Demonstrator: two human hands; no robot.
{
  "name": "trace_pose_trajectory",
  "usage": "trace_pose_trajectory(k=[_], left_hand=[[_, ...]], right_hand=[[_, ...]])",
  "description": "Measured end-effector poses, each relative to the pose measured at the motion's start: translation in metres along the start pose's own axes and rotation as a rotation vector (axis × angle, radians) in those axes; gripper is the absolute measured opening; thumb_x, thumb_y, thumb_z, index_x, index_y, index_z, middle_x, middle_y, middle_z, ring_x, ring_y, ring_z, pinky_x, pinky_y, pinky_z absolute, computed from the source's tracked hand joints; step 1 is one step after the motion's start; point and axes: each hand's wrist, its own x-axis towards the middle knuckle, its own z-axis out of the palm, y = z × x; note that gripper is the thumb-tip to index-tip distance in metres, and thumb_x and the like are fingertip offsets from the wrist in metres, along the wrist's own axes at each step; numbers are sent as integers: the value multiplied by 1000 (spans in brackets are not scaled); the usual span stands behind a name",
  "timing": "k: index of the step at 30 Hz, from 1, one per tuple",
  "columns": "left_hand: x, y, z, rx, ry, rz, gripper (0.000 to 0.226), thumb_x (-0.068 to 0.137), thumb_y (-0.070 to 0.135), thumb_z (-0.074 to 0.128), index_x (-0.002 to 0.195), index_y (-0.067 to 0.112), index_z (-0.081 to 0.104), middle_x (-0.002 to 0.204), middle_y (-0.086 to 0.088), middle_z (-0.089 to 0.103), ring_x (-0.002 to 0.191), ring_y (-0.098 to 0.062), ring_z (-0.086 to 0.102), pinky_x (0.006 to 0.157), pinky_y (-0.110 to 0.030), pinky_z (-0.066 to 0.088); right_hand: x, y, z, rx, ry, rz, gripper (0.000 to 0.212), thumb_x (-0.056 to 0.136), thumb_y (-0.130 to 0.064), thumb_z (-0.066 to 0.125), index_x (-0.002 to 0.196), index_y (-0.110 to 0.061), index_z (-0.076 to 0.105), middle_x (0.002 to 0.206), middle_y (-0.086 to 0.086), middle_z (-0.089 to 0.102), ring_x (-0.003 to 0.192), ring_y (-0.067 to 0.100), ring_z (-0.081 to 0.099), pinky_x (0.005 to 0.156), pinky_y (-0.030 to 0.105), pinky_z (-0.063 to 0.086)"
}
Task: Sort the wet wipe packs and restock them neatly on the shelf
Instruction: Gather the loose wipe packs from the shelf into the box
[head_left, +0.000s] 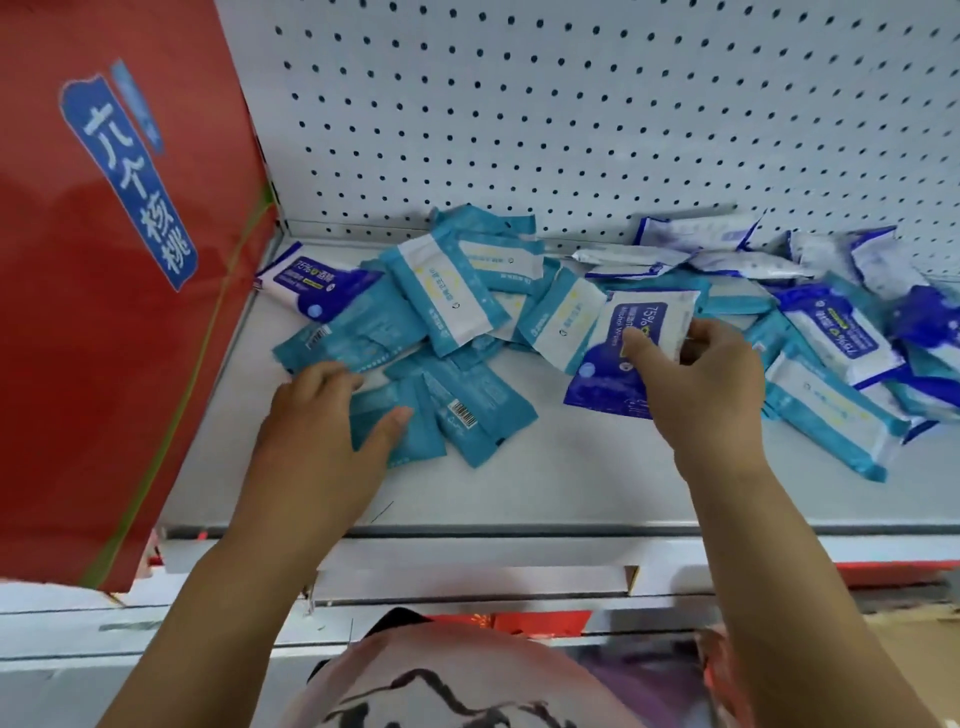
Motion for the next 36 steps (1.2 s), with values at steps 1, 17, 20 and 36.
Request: trace_pose_trajectory(k=[1, 17, 20, 36], left_hand=[[0, -3, -3, 17, -29, -6, 59, 92, 53, 63, 135, 14, 58, 140, -1, 49, 131, -22, 43, 108, -40, 40], [3, 8, -17, -355, -102, -232, 34, 85, 50, 77, 88, 20, 60, 89, 4, 67, 81, -12, 63, 62, -31, 46], [7, 18, -18, -633, -58, -302, 29, 89, 44, 75, 98, 20, 63, 96, 4, 71, 88, -13, 68, 66, -30, 51], [9, 68, 36, -359, -12, -210, 53, 80, 38, 86, 108, 19, 45, 138, -7, 29, 132, -23, 32, 106, -31, 38]], right_hand=[[2, -6, 3, 30, -5, -5, 38, 85, -37, 77, 114, -15, 64, 96, -7, 70, 84, 7, 68, 67, 25, 55], [37, -26, 62, -125, -167, 141, 73, 79, -39, 83, 128, -5, 41, 124, 11, 61, 110, 28, 61, 91, 46, 55], [34, -28, 53, -31, -159, 224, 83, 75, -37, 87, 132, -7, 36, 119, 7, 54, 107, 24, 57, 77, 38, 52], [31, -46, 32, 444, -423, 47, 26, 83, -23, 81, 106, -12, 73, 98, 6, 78, 90, 23, 76, 78, 37, 62]])
